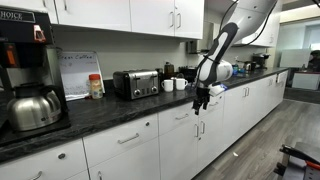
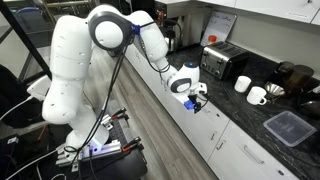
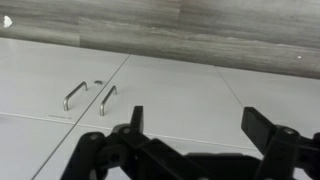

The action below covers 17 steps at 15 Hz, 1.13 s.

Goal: Close the drawer

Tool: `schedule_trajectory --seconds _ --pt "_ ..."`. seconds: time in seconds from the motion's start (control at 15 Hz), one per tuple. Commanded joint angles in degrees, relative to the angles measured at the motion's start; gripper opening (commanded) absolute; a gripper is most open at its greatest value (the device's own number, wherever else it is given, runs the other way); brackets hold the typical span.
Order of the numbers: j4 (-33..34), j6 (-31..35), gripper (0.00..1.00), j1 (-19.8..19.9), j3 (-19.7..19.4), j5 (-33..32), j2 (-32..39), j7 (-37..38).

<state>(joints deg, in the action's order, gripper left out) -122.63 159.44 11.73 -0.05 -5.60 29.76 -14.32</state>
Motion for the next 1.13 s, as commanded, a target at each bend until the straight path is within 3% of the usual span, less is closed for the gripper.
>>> schedule_trajectory --seconds 0.0,0.27,0.67,1.07 --pt "-8.47 -12.1 1.0 0.25 0.59 1.83 -12.42 -2.12" --pt "-10.79 -25.22 1.0 -2.61 -0.8 1.45 -21.92 0.18" --pt "-10.31 -36.43 1.0 -5.82 -0.78 1.62 -32.51 3.88" --pt "-9.41 -35.7 1.0 -6.86 -1.47 1.0 -31.84 3.7"
